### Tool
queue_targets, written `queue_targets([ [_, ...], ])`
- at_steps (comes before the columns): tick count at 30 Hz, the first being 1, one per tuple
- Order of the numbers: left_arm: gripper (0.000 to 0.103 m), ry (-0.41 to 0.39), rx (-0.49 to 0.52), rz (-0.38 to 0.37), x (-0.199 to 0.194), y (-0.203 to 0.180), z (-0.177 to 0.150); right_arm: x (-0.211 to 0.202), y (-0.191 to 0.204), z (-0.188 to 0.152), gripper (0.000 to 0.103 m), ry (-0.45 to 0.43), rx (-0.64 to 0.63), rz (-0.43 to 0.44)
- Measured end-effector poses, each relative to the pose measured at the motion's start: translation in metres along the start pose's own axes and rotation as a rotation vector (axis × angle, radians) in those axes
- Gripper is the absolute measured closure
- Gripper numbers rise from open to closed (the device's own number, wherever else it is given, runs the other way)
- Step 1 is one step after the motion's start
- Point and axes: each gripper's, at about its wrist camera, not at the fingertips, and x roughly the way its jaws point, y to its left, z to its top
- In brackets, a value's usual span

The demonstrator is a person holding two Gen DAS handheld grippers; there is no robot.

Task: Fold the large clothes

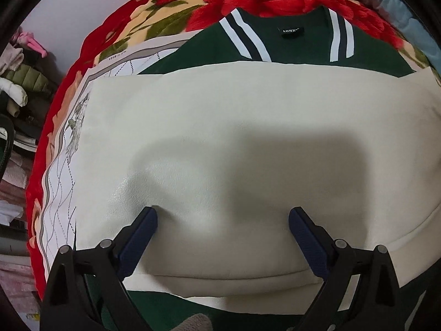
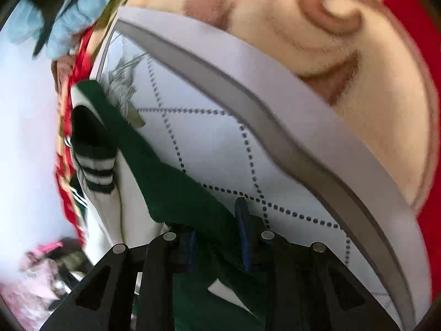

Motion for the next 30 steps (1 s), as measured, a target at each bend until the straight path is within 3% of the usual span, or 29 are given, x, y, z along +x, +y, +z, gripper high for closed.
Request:
queue_targets([
  [1,0.005,0.003,-0.005,-0.002,-0.001,0.001,0.000,0.002,0.021,-0.003,0.077,-0.013,-0.098,-0.069],
  [3,0.005,-0.001,-0.026,-0.001,-0.008,0.001,-0.002,0.006,0.068,-0.017,0.077,-0.076,-0.453,-0.300],
  [4,0.005,-0.007,-0.041,0.003,-0.013,0.004,-0.005,0.009,0.077,-0.025,0.077,-0.098,-0.566,-0.377],
  [5,0.005,-0.012,-0.056,0.005,-0.018,0.007,-0.008,0.014,0.078,-0.027,0.076,-0.104,-0.599,-0.423],
  [8,0.005,-0.018,-0.128,0.027,-0.038,0.033,-0.025,0.016,0.057,-0.011,0.074,-0.049,-0.339,-0.347],
  [11,0.005,-0.010,-0.194,0.103,-0.056,0.075,-0.050,0.003,0.074,-0.026,0.071,-0.062,-0.396,-0.412],
  [13,0.005,0.003,-0.201,0.214,-0.057,0.101,-0.064,0.002,0.086,-0.041,0.059,-0.066,-0.475,-0.453],
  [15,0.005,0.042,-0.194,0.324,-0.039,0.125,-0.072,0.008,0.091,-0.054,0.056,-0.060,-0.532,-0.495],
  [17,0.005,0.094,-0.191,0.384,-0.007,0.144,-0.074,0.020,0.095,-0.060,0.056,-0.042,-0.550,-0.514],
  [20,0.000,0.158,-0.217,0.376,0.042,0.173,-0.073,0.030,0.099,-0.063,0.056,-0.028,-0.518,-0.505],
  [27,0.000,0.140,-0.271,0.348,0.055,0.196,-0.064,0.021,0.098,-0.050,0.056,-0.027,-0.433,-0.429],
  [28,0.000,0.141,-0.274,0.343,0.055,0.196,-0.063,0.022,0.092,-0.047,0.062,-0.025,-0.411,-0.421],
  [29,0.000,0.142,-0.270,0.342,0.055,0.196,-0.063,0.019,0.082,-0.043,0.074,-0.035,-0.375,-0.404],
  [30,0.000,0.143,-0.265,0.342,0.054,0.194,-0.061,0.016,0.067,-0.037,0.078,-0.051,-0.272,-0.337],
])
